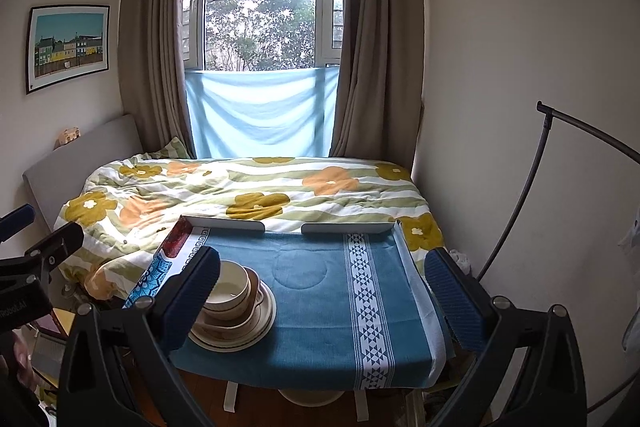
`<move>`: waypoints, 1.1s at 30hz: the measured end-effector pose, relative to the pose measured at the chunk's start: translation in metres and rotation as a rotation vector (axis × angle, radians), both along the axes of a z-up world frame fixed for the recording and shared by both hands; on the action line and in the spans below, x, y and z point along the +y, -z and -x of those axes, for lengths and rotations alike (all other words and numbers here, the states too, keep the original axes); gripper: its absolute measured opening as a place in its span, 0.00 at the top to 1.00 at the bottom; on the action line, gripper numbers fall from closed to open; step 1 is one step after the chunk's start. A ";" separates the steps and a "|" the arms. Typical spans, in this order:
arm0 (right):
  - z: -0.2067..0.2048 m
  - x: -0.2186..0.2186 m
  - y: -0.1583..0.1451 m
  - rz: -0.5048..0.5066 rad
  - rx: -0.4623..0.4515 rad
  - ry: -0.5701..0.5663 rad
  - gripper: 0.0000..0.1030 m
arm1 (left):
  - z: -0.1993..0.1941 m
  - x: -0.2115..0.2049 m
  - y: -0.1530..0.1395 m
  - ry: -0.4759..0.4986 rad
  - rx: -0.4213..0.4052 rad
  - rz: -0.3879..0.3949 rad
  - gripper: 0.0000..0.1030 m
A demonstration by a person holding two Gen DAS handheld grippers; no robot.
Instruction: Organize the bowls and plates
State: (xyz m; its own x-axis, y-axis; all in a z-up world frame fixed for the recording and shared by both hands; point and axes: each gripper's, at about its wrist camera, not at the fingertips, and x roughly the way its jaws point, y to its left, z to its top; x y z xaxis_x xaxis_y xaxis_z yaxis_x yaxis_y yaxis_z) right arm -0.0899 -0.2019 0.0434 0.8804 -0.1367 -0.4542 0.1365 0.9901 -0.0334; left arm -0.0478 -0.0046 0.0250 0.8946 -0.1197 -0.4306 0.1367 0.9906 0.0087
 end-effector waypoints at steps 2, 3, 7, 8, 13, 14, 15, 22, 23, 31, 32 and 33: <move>-0.001 -0.001 0.000 0.000 0.001 0.002 0.01 | 0.000 0.000 0.000 0.000 0.000 0.001 0.00; -0.003 -0.001 0.001 0.001 0.002 0.003 0.01 | 0.000 0.000 0.000 -0.001 0.000 0.001 0.00; -0.005 -0.002 0.000 0.001 0.000 0.006 0.01 | -0.002 0.001 0.000 0.000 0.002 0.004 0.00; -0.005 -0.002 0.000 0.001 0.000 0.007 0.01 | -0.002 0.001 0.000 0.001 0.003 0.004 0.00; -0.007 -0.004 0.000 -0.001 -0.001 0.008 0.01 | -0.002 0.000 0.000 -0.002 0.002 0.003 0.00; -0.007 -0.004 0.000 -0.002 -0.001 0.008 0.01 | -0.003 0.000 0.000 -0.003 0.002 0.003 0.00; -0.007 -0.004 0.000 -0.001 0.000 0.008 0.01 | -0.002 0.000 0.000 -0.002 0.002 0.004 0.00; -0.009 -0.005 -0.001 -0.002 0.000 0.011 0.01 | -0.008 0.001 0.003 0.000 0.014 0.001 0.00; -0.009 -0.005 -0.001 -0.001 -0.001 0.011 0.01 | -0.008 0.001 0.002 -0.001 0.013 0.002 0.00; -0.013 -0.006 -0.002 0.001 -0.002 0.012 0.01 | -0.014 0.002 0.004 -0.005 0.016 -0.001 0.00; -0.013 -0.006 -0.002 0.001 -0.002 0.012 0.01 | -0.015 0.002 0.005 -0.004 0.017 0.001 0.00; -0.013 -0.005 -0.002 0.001 -0.001 0.012 0.01 | -0.016 0.003 0.006 -0.005 0.019 0.002 0.00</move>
